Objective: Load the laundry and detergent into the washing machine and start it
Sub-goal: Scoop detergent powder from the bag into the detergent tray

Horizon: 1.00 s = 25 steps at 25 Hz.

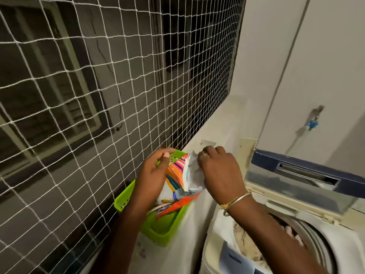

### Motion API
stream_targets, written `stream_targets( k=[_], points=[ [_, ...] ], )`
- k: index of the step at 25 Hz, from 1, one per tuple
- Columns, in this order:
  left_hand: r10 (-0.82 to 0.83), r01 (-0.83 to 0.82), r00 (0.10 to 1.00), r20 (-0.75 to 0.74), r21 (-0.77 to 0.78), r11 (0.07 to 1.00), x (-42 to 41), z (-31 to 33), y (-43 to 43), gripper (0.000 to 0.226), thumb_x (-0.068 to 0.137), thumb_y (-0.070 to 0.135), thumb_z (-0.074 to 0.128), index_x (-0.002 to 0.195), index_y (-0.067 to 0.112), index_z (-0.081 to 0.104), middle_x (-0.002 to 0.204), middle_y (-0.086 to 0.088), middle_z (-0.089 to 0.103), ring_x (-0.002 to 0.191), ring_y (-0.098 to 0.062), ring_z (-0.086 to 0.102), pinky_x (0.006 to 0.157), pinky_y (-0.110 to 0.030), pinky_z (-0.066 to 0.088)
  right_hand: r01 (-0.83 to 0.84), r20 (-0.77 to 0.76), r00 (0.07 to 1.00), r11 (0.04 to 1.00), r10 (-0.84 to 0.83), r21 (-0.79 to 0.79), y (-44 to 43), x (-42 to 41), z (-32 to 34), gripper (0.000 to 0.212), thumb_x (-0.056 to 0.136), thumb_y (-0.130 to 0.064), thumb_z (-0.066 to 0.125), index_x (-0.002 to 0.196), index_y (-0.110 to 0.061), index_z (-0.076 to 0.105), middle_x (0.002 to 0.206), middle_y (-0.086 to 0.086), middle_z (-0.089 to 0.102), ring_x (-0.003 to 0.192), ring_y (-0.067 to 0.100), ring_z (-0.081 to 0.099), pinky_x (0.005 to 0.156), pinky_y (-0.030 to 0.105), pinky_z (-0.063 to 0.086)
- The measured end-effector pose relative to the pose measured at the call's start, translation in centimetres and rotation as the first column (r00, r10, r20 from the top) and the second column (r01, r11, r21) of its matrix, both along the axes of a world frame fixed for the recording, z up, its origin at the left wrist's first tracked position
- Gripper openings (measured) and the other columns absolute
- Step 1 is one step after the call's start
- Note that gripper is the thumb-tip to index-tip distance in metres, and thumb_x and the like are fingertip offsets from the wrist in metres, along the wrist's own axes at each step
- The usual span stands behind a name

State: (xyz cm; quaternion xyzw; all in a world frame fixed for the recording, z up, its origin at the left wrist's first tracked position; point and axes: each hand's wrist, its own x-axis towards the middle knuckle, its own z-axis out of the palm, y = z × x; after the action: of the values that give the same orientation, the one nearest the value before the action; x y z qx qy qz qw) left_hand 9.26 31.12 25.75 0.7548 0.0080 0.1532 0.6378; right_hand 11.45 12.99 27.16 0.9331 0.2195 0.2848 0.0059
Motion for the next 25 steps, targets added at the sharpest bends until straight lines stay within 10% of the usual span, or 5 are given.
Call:
stream_targets(
  k=[4,8,14,25],
  points=[
    [0.07,-0.069,0.997,0.018,-0.037,0.997,-0.5,-1.5,0.1,0.024,0.104,0.023,0.047,0.106,0.029,0.07,0.109,0.005,0.072,0.101,-0.017,0.068,0.09,-0.038,0.053,-0.055,-0.023,0.998,0.979,0.061,0.199,-1.4,0.5,-0.1,0.026,0.066,-0.002,0.066,0.082,-0.021,0.063,0.067,0.002,0.063,0.066,0.029,0.06,0.053,0.03,0.033],
    [0.113,-0.113,0.994,0.004,-0.085,0.99,-1.2,-1.8,0.2,0.023,0.103,0.019,0.047,0.106,0.021,0.07,0.097,-0.01,0.072,0.087,-0.022,0.068,0.082,-0.043,0.056,-0.051,-0.232,0.946,0.808,0.228,0.587,-2.6,1.6,-1.2,0.014,0.086,-0.024,0.069,0.097,-0.029,0.075,0.085,-0.006,0.074,0.074,0.018,0.067,0.067,0.032,0.053],
    [0.14,-0.14,0.99,0.01,-0.036,0.99,-1.2,-0.9,-0.6,0.023,0.103,0.019,0.048,0.104,0.021,0.071,0.1,0.01,0.074,0.092,-0.008,0.07,0.079,-0.028,0.055,-0.234,-0.057,0.965,0.939,0.256,0.253,-2.0,1.7,-1.6,0.014,0.088,-0.034,0.061,0.09,-0.03,0.074,0.066,0.001,0.063,0.07,0.023,0.059,0.066,0.035,0.043],
    [0.033,-0.033,0.999,-0.012,0.043,0.999,-0.4,1.1,-0.9,0.028,0.096,0.038,0.046,0.108,0.034,0.071,0.103,0.009,0.074,0.097,-0.014,0.07,0.095,-0.048,0.053,0.043,-0.456,0.74,0.641,0.495,0.766,-3.2,0.8,0.1,0.007,0.08,-0.02,0.074,0.079,-0.024,0.079,0.071,-0.009,0.074,0.071,0.011,0.07,0.071,0.034,0.057]
  ],
)
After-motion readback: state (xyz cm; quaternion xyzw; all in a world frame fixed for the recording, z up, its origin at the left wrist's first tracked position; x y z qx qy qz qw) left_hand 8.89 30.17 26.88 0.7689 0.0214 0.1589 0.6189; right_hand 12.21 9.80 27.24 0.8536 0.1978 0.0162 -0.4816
